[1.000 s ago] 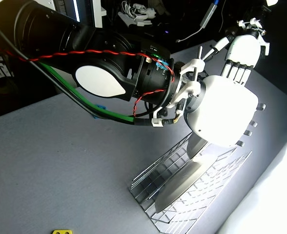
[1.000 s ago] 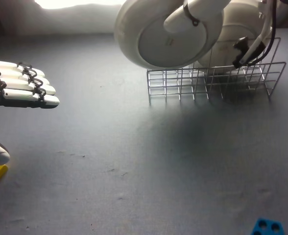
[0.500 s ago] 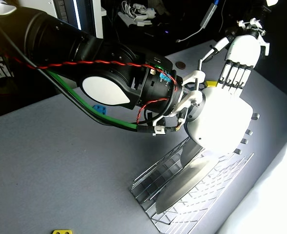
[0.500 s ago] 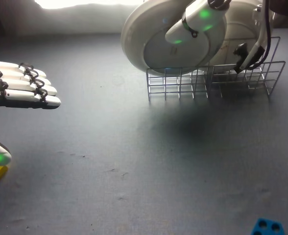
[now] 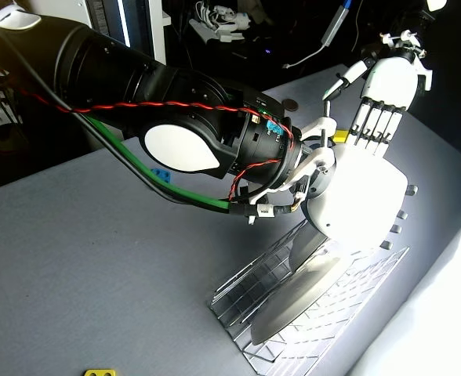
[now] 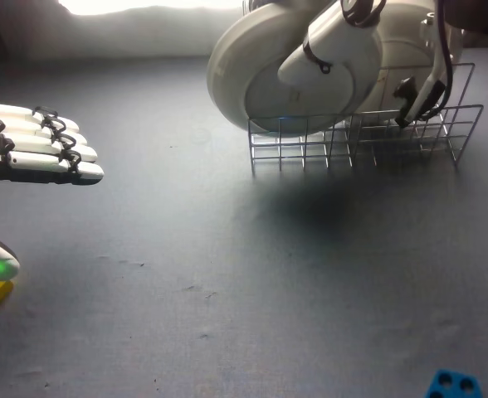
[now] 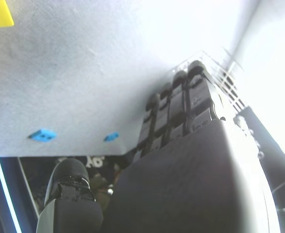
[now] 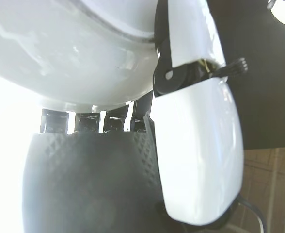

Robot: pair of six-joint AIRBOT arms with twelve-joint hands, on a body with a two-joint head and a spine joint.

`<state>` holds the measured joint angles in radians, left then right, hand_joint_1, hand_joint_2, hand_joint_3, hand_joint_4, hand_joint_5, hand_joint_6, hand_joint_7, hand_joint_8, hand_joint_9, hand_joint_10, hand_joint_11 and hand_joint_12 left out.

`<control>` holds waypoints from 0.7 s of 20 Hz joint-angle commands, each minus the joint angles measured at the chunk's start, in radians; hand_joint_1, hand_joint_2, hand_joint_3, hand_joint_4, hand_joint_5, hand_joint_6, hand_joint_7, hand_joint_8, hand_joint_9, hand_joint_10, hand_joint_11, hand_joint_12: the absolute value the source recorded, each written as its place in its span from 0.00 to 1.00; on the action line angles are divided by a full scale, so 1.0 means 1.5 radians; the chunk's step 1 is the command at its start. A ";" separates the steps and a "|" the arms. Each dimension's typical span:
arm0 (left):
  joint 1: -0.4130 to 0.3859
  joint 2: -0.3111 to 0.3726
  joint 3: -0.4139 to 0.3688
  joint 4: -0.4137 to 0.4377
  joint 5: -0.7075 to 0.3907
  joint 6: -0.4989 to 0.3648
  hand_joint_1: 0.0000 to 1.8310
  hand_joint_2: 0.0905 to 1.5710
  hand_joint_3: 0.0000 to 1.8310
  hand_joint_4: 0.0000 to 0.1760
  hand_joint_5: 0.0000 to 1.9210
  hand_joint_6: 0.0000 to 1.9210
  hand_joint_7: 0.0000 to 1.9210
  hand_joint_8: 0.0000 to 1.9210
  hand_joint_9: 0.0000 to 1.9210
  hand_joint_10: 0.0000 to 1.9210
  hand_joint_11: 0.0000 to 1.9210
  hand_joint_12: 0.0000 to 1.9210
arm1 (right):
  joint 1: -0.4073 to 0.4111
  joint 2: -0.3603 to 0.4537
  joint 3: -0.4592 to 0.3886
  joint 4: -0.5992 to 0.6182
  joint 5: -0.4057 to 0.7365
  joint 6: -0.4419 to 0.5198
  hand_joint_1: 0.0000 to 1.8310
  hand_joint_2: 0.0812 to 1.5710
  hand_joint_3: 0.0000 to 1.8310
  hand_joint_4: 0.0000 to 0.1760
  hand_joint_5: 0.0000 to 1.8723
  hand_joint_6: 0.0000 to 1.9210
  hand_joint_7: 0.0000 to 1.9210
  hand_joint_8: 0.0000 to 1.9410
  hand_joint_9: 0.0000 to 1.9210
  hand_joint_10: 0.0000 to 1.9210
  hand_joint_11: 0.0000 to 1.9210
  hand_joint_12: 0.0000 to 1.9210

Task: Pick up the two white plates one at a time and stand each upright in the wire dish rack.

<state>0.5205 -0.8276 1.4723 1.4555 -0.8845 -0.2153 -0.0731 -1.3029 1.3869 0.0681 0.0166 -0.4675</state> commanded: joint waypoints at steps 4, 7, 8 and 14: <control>-0.003 0.003 0.004 -0.041 -0.018 -0.002 0.00 0.68 0.00 0.00 0.00 0.00 0.00 0.00 0.00 0.00 0.00 0.00 | 0.001 0.003 0.005 -0.023 0.086 0.000 0.76 0.65 0.00 0.00 0.56 0.48 0.66 0.23 0.51 0.52 0.44 0.66; -0.003 0.003 0.004 -0.041 -0.018 -0.002 0.00 0.68 0.00 0.00 0.00 0.00 0.00 0.00 0.00 0.00 0.00 0.00 | -0.007 0.001 0.006 -0.030 0.085 0.000 0.76 0.65 0.00 0.00 0.56 0.51 0.65 0.22 0.51 0.51 0.45 0.63; -0.003 0.003 0.004 -0.041 -0.018 -0.002 0.00 0.68 0.00 0.00 0.00 0.00 0.00 0.00 0.00 0.00 0.00 0.00 | -0.008 0.000 0.008 -0.030 0.085 -0.001 0.76 0.65 0.00 0.00 0.55 0.51 0.65 0.22 0.51 0.51 0.45 0.62; -0.003 0.003 0.004 -0.041 -0.018 -0.002 0.00 0.68 0.00 0.00 0.00 0.00 0.00 0.00 0.00 0.00 0.00 0.00 | -0.018 -0.007 0.012 -0.030 0.092 -0.001 0.75 0.68 0.00 0.00 0.51 0.56 0.59 0.36 0.47 0.57 0.40 0.66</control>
<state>0.5224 -0.8276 1.4719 1.4555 -0.8841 -0.2153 -0.1135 -1.3212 1.4025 0.0154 0.0212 -0.4728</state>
